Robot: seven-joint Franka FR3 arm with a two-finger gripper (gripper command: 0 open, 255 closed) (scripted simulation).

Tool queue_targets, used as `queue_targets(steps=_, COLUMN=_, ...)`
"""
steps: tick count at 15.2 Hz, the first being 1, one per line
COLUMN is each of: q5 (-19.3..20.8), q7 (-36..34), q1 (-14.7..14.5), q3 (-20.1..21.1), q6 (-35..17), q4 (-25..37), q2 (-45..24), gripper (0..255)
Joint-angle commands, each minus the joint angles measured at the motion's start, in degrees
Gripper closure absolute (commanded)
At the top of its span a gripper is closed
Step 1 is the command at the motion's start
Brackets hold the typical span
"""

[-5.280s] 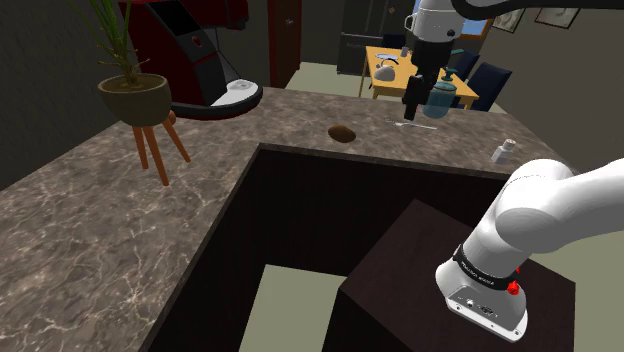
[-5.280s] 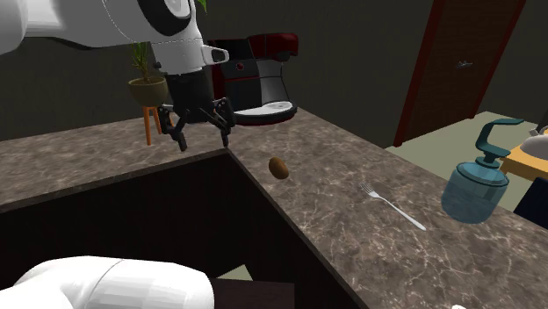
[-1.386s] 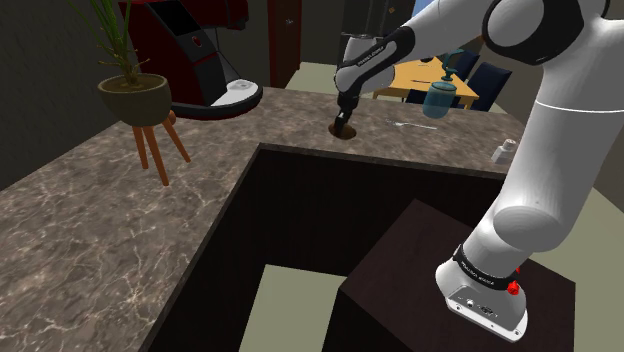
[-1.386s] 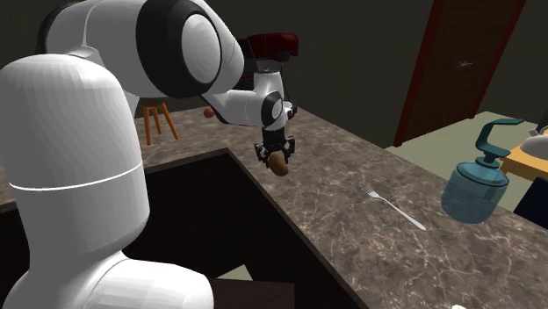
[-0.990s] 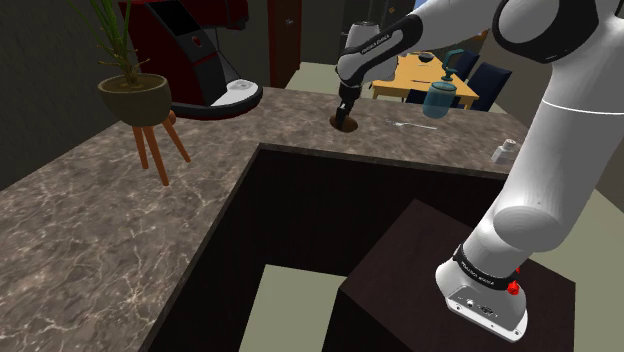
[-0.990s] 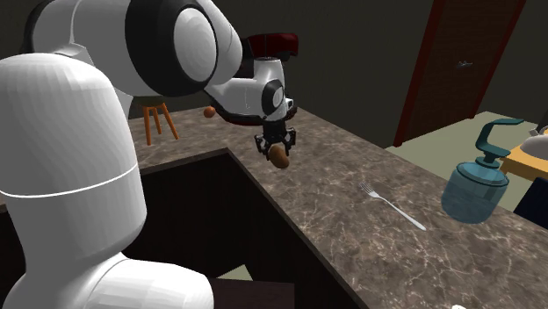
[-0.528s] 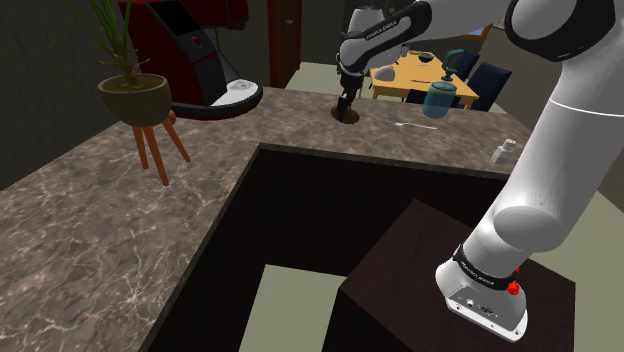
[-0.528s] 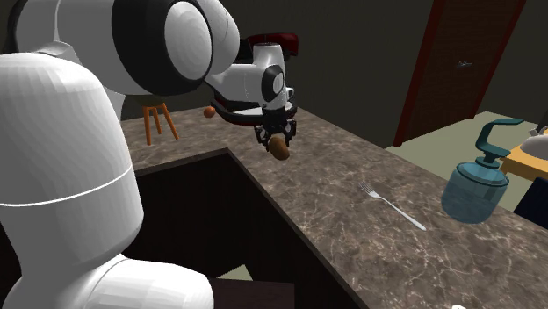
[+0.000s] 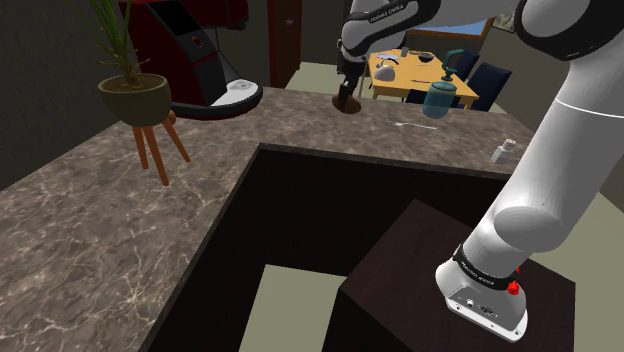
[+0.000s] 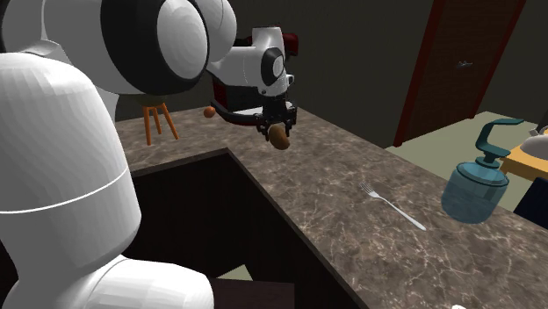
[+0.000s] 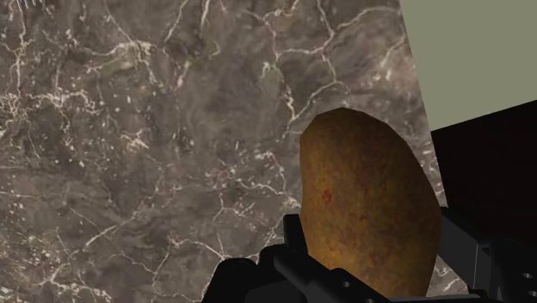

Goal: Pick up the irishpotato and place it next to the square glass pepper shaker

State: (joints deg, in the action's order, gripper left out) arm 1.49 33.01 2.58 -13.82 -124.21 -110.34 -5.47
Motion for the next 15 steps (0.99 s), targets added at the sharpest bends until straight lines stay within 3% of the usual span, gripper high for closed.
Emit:
queue_targets(steps=1, q5=0.12, q7=-0.01, q1=-0.02, q3=-0.01, q6=1.58, q4=1.04, q2=0.53, gripper=255)
queue_targets(steps=7, q5=0.30, q7=-0.01, q1=-0.07, q3=-0.01, q6=5.45, q4=4.03, q2=1.43, gripper=255)
queue_targets(steps=15, q5=2.12, q7=7.49, q1=4.01, q3=-4.15, q6=3.25, q4=-7.49, q2=11.41, gripper=255)
